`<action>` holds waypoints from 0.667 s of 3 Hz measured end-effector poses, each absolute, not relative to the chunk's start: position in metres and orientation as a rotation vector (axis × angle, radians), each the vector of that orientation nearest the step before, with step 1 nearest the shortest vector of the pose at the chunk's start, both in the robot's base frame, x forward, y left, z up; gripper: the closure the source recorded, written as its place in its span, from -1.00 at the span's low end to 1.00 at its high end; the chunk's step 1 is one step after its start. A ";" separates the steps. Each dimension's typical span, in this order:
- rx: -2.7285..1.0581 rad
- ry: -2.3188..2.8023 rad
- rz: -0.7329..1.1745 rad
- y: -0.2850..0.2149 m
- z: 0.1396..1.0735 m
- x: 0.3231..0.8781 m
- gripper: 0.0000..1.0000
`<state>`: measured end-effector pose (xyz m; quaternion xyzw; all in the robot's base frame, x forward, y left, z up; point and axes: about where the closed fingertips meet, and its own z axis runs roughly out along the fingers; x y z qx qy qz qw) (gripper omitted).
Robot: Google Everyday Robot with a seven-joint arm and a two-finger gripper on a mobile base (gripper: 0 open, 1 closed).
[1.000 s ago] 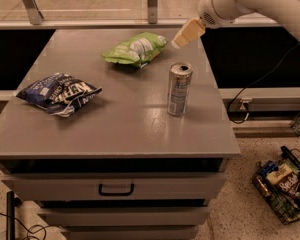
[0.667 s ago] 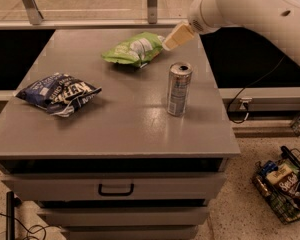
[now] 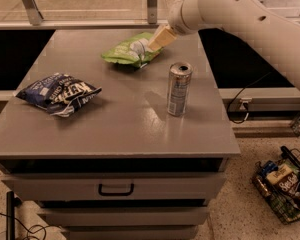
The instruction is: Pick green rice chip bag
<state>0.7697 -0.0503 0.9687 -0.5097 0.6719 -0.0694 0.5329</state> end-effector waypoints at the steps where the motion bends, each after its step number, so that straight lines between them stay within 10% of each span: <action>1: -1.328 1.514 -0.128 -0.031 0.967 0.773 -1.00; 2: -1.477 1.410 -0.131 -0.020 0.964 0.770 -1.00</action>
Offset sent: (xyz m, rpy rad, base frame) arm -0.0050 0.0346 -0.0083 -0.3901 -0.1936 0.4812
